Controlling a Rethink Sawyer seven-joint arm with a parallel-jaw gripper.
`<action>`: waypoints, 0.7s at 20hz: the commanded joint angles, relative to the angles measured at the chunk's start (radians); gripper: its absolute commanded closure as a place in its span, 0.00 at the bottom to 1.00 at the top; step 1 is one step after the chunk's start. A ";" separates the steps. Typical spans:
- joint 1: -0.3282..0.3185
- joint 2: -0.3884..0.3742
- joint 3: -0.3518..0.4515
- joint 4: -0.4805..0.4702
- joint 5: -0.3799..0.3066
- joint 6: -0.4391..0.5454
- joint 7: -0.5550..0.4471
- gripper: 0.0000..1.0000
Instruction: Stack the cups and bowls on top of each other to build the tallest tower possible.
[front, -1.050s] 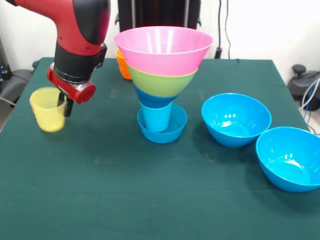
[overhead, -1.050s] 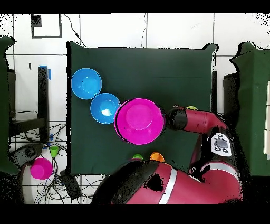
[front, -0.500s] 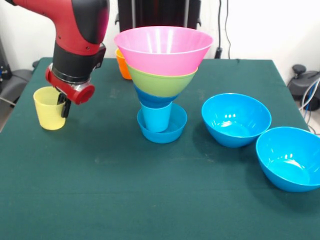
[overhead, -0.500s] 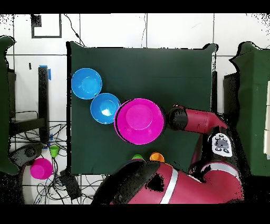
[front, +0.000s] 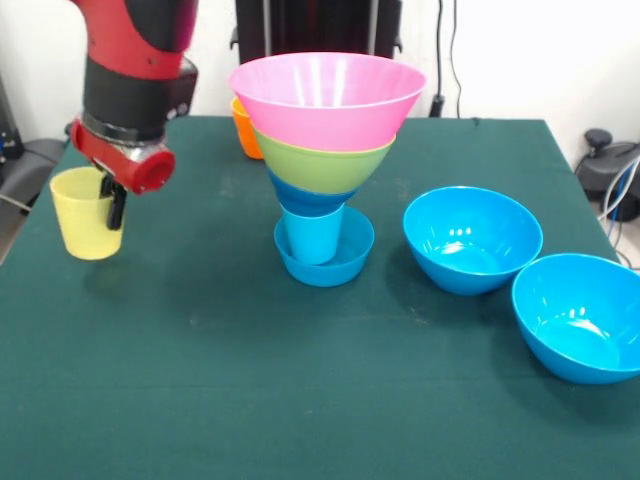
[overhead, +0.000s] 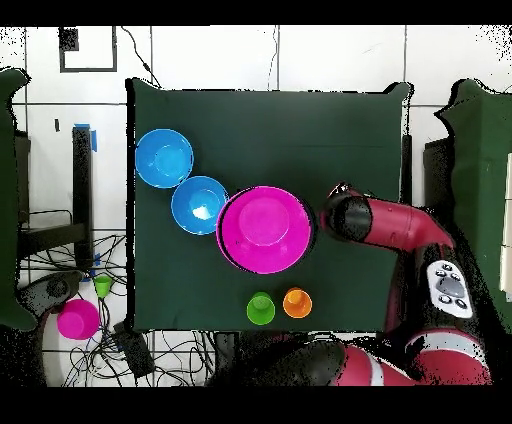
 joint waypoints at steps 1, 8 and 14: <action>-0.066 -0.176 0.246 0.076 0.005 0.200 -0.261 1.00; -0.078 -0.273 0.286 0.114 -0.006 0.262 -0.248 1.00; -0.045 -0.399 0.280 0.133 0.008 0.384 -0.242 1.00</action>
